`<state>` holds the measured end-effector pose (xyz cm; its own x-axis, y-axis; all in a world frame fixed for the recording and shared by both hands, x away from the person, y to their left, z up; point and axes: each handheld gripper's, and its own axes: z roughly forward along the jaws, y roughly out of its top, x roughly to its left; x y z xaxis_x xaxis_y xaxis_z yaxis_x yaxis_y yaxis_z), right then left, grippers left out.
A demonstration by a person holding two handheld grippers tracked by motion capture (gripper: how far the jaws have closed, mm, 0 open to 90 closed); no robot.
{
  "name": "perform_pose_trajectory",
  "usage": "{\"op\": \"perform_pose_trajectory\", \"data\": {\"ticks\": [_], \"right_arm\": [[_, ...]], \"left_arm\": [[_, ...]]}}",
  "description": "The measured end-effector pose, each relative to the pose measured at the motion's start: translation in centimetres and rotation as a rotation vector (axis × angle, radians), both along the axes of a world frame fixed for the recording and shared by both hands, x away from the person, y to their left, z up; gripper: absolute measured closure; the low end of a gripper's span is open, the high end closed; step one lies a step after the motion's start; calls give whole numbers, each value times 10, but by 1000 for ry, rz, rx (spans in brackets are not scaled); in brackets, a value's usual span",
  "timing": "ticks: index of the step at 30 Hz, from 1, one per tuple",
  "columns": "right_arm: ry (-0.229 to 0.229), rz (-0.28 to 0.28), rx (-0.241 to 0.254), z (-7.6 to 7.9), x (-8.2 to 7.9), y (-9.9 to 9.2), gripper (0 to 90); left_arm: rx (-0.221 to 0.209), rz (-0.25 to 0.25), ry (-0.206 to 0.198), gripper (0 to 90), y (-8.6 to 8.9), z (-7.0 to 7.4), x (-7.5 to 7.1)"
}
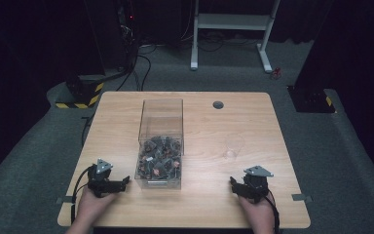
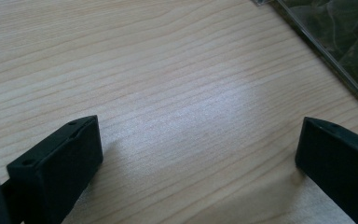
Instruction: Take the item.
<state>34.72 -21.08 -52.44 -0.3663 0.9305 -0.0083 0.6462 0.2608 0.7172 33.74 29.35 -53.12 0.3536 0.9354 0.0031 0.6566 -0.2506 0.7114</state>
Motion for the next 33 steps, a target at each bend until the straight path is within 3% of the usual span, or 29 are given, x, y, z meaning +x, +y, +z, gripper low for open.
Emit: {"op": "perform_pose_trajectory", "data": {"ticks": [10,17,33], "right_arm": [[-1,3,-2,0,0,0,225],[-2,7,-2,0,1,0,225],[0,16,-4,0,0,-1,225]], "left_arm": [[-10,12,-14,61,2,0,-3],[-4,-7,2,5,0,0,0],[4,-16,1,2,-1,0,0]]}}
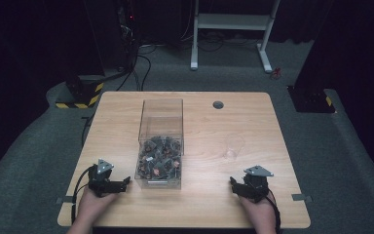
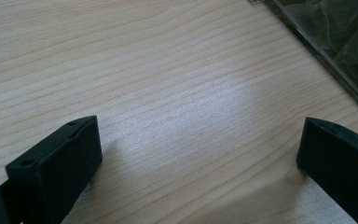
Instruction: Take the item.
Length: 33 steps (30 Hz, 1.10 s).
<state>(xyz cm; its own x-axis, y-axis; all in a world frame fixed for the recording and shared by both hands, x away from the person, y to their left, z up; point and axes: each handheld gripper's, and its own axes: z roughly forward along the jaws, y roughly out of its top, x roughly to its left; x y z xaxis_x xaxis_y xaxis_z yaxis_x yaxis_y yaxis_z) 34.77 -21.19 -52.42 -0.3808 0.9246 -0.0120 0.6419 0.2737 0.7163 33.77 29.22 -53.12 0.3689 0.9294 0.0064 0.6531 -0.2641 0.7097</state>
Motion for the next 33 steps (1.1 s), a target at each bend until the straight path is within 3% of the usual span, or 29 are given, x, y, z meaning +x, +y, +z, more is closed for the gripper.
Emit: {"op": "perform_pose_trajectory", "data": {"ticks": [4,14,20,25,33], "right_arm": [[-2,-11,-2,0,-1,1,225],[3,26,-4,0,-2,0,218],[-38,48,10,6,-4,2,214],[-72,99,8,9,-8,8,215],[-111,127,60,18,-11,16,250]], "left_arm": [[-6,-11,-1,2,0,0,-1],[0,-10,-2,5,0,0,-2],[-3,3,-2,9,-1,0,-2],[-3,5,-2,10,-1,0,-2],[2,6,-5,16,-1,0,-3]]}}
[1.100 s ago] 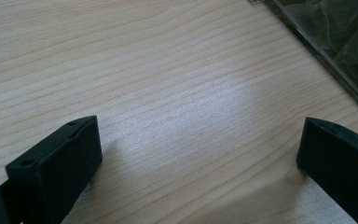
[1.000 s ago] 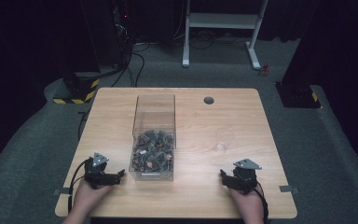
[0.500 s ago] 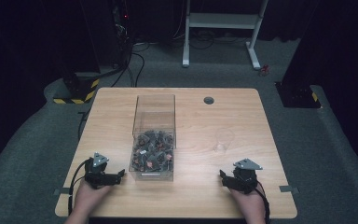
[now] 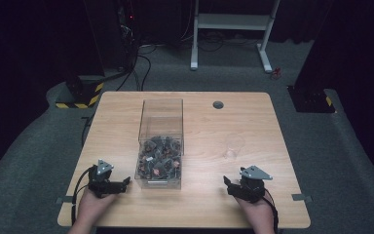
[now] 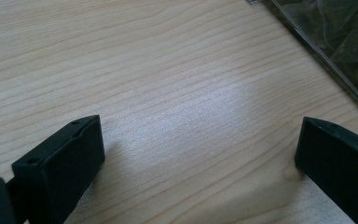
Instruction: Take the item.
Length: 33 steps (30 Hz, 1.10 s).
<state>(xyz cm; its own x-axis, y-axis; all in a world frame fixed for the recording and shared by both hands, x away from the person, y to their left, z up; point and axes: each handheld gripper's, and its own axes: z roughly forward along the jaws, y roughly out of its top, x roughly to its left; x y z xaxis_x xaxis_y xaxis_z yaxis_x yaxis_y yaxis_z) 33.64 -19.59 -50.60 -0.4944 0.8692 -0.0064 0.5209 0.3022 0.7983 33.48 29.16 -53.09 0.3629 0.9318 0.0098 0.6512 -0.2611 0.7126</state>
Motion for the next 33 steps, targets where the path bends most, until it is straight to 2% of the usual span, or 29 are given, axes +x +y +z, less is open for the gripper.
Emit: {"op": "perform_pose_trajectory", "data": {"ticks": [4,8,11,13,16,25,33], "right_arm": [[-12,15,-11,3,0,6,258],[-17,51,4,11,0,22,262],[-22,64,1,14,0,28,262],[-37,82,-18,19,0,36,261],[-33,88,-9,24,0,44,263],[-63,112,-6,34,1,54,268],[-86,119,19,47,2,59,272]], "left_arm": [[-3,1,1,17,0,0,0],[0,-3,3,19,0,0,0],[-3,-7,3,24,1,0,-1],[-9,-3,5,24,0,0,-1],[-10,-2,5,24,0,0,-1],[-11,-1,4,24,0,0,-1],[-9,-6,4,24,1,0,-1]]}}
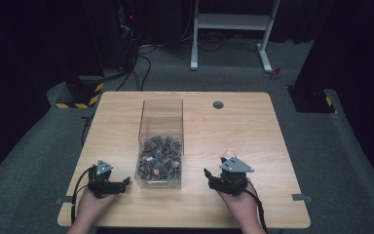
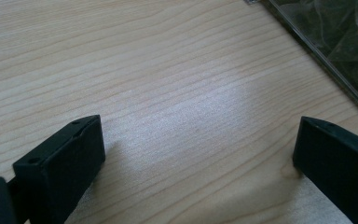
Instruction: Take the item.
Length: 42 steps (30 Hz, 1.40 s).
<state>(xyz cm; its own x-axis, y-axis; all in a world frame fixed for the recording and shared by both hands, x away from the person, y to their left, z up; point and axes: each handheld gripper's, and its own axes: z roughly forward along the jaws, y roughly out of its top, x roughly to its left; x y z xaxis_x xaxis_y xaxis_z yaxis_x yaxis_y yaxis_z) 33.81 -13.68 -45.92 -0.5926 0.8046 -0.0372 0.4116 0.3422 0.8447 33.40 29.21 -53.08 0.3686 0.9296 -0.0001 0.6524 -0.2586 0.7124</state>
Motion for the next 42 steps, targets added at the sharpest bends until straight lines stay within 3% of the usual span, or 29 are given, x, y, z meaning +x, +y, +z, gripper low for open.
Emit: {"op": "perform_pose_trajectory", "data": {"ticks": [10,20,31,42], "right_arm": [[-3,11,26,7,2,10,289],[-11,92,40,17,4,32,309],[-30,133,62,26,5,55,316],[-25,173,52,29,5,75,350]], "left_arm": [[11,-8,-3,22,0,0,1],[2,-9,-5,27,0,0,-2],[5,-18,-4,24,0,0,-3],[5,-20,-4,22,0,0,-3]]}}
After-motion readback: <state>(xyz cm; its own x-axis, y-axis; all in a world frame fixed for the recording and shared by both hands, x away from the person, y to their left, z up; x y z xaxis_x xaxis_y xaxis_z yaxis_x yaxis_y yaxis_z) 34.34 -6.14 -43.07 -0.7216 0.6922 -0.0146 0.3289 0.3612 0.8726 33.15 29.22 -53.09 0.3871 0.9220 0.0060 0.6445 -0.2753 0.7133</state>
